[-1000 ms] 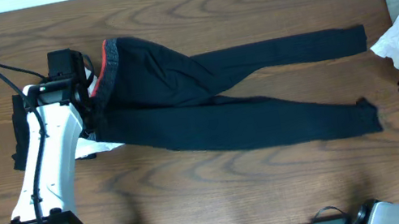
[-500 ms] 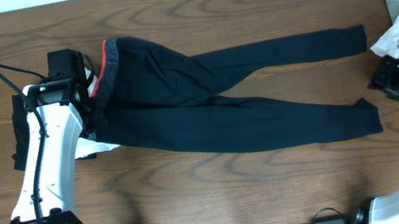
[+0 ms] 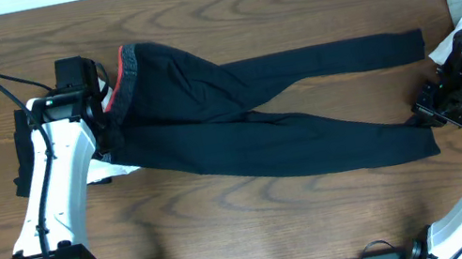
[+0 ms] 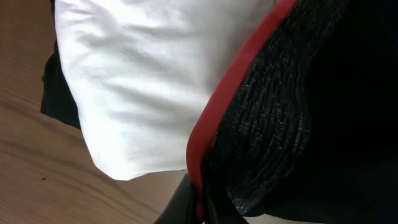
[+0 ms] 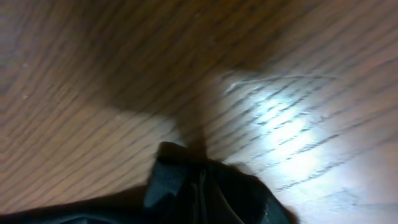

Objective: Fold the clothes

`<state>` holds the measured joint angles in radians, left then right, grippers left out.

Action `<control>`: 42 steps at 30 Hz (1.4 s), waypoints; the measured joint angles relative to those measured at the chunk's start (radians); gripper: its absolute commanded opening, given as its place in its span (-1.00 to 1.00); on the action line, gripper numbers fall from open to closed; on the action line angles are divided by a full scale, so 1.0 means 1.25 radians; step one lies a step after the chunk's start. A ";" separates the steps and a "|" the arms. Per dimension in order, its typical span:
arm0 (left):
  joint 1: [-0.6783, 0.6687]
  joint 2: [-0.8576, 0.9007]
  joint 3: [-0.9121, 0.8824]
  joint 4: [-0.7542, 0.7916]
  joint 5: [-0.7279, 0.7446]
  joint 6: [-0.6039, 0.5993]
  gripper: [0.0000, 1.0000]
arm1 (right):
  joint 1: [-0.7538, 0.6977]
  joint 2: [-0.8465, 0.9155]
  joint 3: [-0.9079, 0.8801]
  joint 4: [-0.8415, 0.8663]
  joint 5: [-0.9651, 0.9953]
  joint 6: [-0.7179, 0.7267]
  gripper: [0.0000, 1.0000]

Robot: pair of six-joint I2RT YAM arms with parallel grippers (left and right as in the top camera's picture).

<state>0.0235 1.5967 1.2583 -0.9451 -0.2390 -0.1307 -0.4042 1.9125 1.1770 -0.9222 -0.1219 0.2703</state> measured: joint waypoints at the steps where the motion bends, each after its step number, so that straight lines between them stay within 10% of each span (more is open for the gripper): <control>1: 0.000 0.000 0.000 0.000 0.000 0.000 -0.88 | -0.002 -0.002 0.000 0.002 -0.005 -0.001 -0.97; 12: 0.000 0.000 0.000 0.000 0.000 0.000 -0.88 | -0.116 -0.230 0.000 0.108 -0.102 -0.050 -0.96; 18: 0.000 0.000 0.000 0.000 0.000 -0.001 -0.52 | -0.103 -0.272 0.003 0.010 -0.164 -0.061 -0.24; 24: 0.001 0.000 0.000 0.000 0.021 -0.001 -0.42 | 0.000 -0.228 -0.033 -0.004 -0.173 -0.092 -0.06; 42: 0.001 -0.038 0.000 -0.018 0.042 -0.001 -0.39 | 0.065 -0.114 -0.162 0.162 0.031 0.039 -0.96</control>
<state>0.0246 1.5494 1.2583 -0.9680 -0.1860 -0.1314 -0.3225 1.7702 0.9741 -0.7200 -0.0837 0.3191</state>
